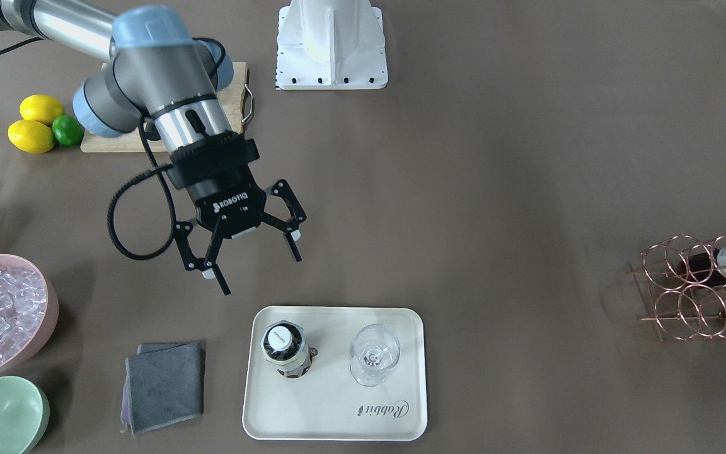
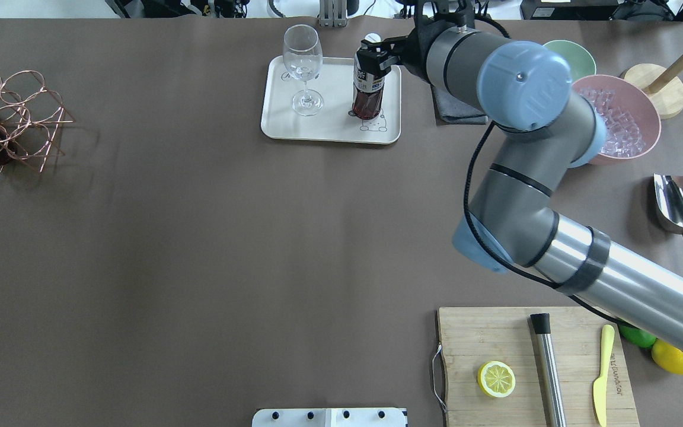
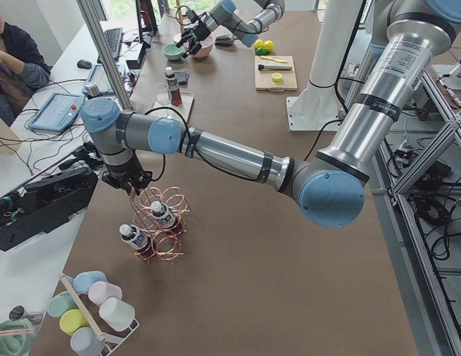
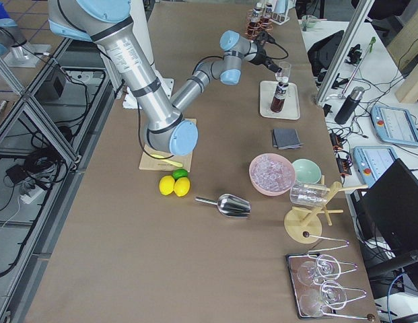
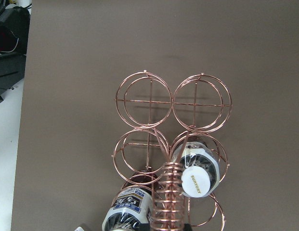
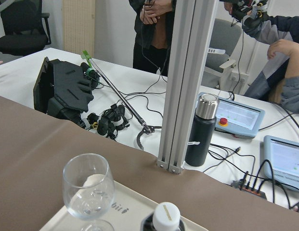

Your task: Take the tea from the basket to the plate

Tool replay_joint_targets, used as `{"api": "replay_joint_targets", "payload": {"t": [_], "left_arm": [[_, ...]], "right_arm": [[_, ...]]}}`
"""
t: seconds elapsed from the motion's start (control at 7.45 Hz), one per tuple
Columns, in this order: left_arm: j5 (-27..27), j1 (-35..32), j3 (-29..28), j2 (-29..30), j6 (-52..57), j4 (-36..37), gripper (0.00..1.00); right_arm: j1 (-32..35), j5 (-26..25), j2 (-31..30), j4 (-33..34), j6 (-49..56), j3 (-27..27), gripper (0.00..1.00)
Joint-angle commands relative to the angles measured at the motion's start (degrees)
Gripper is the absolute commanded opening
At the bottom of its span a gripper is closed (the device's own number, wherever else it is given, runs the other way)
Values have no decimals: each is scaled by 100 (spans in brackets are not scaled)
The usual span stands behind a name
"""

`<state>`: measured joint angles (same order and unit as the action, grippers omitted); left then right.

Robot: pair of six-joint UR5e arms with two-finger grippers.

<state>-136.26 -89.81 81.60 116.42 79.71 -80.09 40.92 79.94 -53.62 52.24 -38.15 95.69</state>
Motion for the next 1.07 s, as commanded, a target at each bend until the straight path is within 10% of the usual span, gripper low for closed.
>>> {"api": "replay_joint_targets", "payload": {"t": [0.0,0.4,0.94], "left_arm": [[3,7,49,-23,1,-16,0],[3,16,189,-66,-8,-7,0],[3,16,286,-146,-8,-16,0]], "right_arm": [[83,-67,-892,1763,-25,1801,100],[1158,2515,-2929,1955,-1116,2086,100],[2995,3962,-4253,3840,1981,2094,100]]}}
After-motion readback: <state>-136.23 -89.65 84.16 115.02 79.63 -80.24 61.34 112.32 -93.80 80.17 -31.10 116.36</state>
